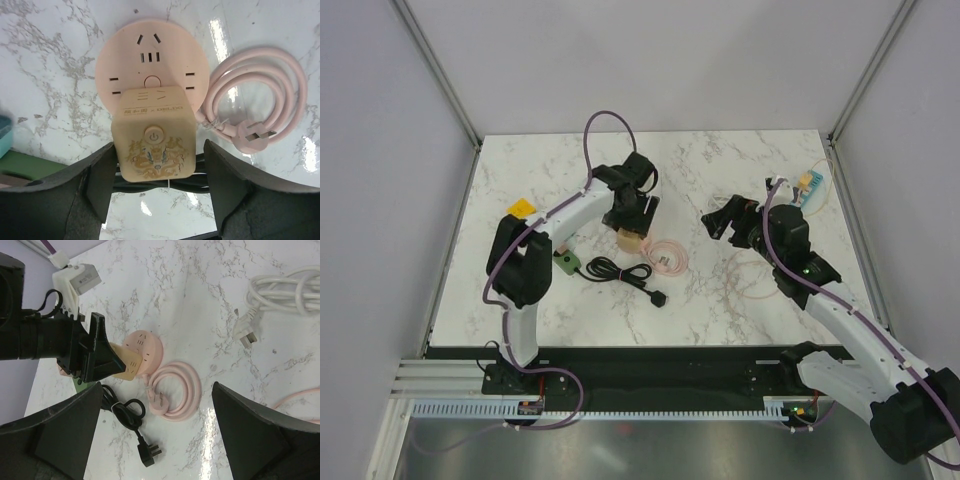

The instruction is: Insert the plug

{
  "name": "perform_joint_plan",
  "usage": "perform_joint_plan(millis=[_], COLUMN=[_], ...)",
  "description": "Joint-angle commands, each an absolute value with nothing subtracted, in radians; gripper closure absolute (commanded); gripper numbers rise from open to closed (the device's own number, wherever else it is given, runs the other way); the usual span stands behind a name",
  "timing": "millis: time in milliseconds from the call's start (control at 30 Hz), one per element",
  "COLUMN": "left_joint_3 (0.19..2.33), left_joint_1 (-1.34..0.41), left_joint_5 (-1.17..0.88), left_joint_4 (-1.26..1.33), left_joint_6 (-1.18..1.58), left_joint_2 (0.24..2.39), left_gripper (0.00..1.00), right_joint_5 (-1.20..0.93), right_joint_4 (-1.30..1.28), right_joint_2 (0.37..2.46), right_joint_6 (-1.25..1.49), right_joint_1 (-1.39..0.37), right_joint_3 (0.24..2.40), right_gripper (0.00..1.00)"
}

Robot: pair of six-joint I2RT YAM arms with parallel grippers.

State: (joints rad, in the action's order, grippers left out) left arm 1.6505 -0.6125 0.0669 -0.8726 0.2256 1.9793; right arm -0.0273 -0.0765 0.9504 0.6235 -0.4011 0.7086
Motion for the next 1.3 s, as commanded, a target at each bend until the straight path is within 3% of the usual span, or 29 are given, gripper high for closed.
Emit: perform_joint_plan(millis=[0,100,200,233,267,367,533,700,767,800,867,900,933,1067,1267], left_joint_3=[1.755,1.818,1.833,1.832,1.818,1.744,1.612,1.621,1.658,1.684,1.709,1.718,1.718,1.674,1.566], left_joint_1=[-0.615,-0.614,-0.614,-0.614,-0.614,-0.614,-0.614,-0.611,-0.606,-0.604,-0.598,-0.592,-0.586,-0.523,-0.315], left_joint_5=[0.090,0.098,0.055,0.040,0.023,0.044,0.052,0.081,0.103,0.113,0.149,0.161,0.190,0.230,0.031], left_joint_4=[-0.923,-0.963,-0.963,-0.960,-0.948,-0.911,-0.842,-0.835,-0.838,-0.841,-0.845,-0.847,-0.845,-0.839,-0.813], left_joint_6=[0.179,0.179,0.184,0.192,0.192,0.201,0.212,0.199,0.192,0.180,0.173,0.176,0.184,0.207,0.100], left_joint_2=[1.905,1.901,1.891,1.891,1.894,1.898,1.917,1.910,1.879,1.867,1.844,1.817,1.806,1.775,1.764], left_gripper=[0.26,0.28,0.53,0.66,0.85,0.98,0.98,0.98,0.88,0.72,0.61,0.46,0.38,0.28,0.29], right_joint_5=[-0.011,-0.015,-0.011,-0.008,-0.006,-0.006,0.020,0.037,0.044,0.052,0.055,0.052,0.054,0.043,0.002], right_joint_4=[-0.071,-0.080,-0.089,-0.098,-0.101,-0.115,-0.135,-0.146,-0.153,-0.156,-0.158,-0.156,-0.156,-0.143,-0.086], right_joint_2=[0.946,0.956,0.962,0.962,0.962,0.956,0.965,0.969,0.973,0.971,0.969,0.966,0.966,0.969,0.988], right_joint_6=[0.612,0.609,0.603,0.604,0.610,0.615,0.615,0.614,0.607,0.607,0.604,0.606,0.606,0.600,0.607], right_joint_1=[-0.397,-0.397,-0.397,-0.396,-0.397,-0.397,-0.397,-0.396,-0.397,-0.396,-0.397,-0.399,-0.399,-0.399,-0.399], right_joint_3=[0.758,0.767,0.775,0.776,0.778,0.779,0.796,0.816,0.825,0.828,0.827,0.825,0.824,0.821,0.812], right_gripper=[0.02,0.02,0.02,0.02,0.02,0.02,0.02,0.02,0.02,0.02,0.02,0.02,0.02,0.02,0.02])
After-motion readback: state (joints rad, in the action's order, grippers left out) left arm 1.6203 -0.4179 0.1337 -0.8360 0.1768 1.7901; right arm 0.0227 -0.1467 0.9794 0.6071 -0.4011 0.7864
